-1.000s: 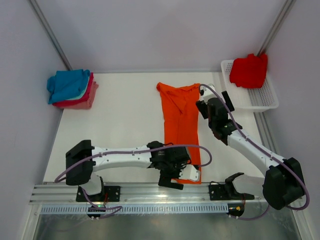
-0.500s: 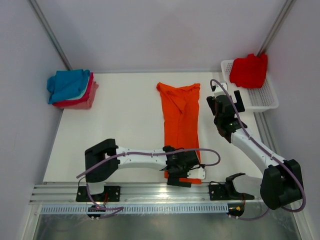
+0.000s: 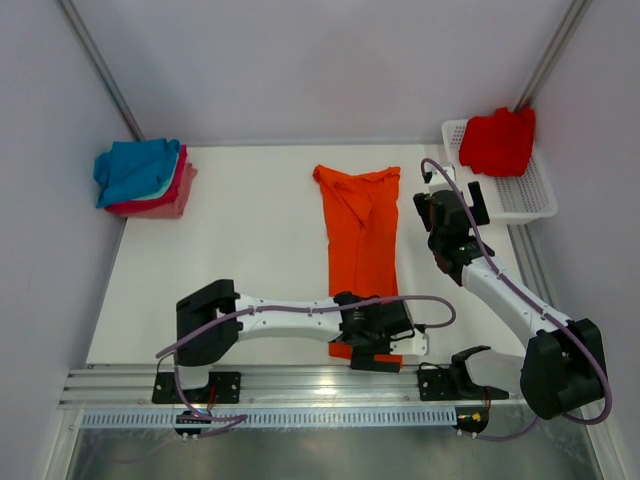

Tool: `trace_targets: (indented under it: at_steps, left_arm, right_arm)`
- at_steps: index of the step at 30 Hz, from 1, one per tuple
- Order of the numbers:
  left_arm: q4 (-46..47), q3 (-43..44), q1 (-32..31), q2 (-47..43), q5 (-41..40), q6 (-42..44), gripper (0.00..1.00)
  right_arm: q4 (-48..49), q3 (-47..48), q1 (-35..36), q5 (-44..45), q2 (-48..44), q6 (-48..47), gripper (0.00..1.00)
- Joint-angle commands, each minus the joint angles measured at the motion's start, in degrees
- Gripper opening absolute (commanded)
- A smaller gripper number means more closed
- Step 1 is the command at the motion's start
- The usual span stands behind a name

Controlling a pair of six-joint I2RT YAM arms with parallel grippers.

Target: Fold and stack the t-shirts

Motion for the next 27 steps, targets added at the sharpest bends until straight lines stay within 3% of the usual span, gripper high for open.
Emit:
trace_targets:
  at_steps: [1,20,22,25,26,27]
  left_arm:
    - [0.32,1.70,-1.03,1.17,0.13,-1.18,0.95]
    - [0.85,1.61,-1.03,6.35,0.39,-1.18,0.93]
    - [0.76,1.70,-1.03,6.71,1.01,-1.27,0.88]
    - [-0.20,2.58,-1.03,7.76,2.24,-1.53,0.66]
    - [-0.64,2.93,-1.11,8.02,3.98,-1.62,0.54]
    - [-1.17,3.28,-1.03,8.72,4.43,-1.71,0.49]
  right_arm:
    - [1.46,1.69,-0.11,0.41,-0.70,1.88,0.99]
    - [0.84,1.69,-0.03,-0.29,-1.23,1.97,0.99]
    - [0.66,1.78,-0.03,-0.29,-1.32,2.06,0.99]
    - [0.49,1.78,-0.12,-0.46,-1.32,2.23,0.99]
    - [0.40,1.78,-0.03,-0.55,-1.49,2.32,0.99]
    - [0.23,1.70,-0.11,-0.64,-1.49,2.23,0.99]
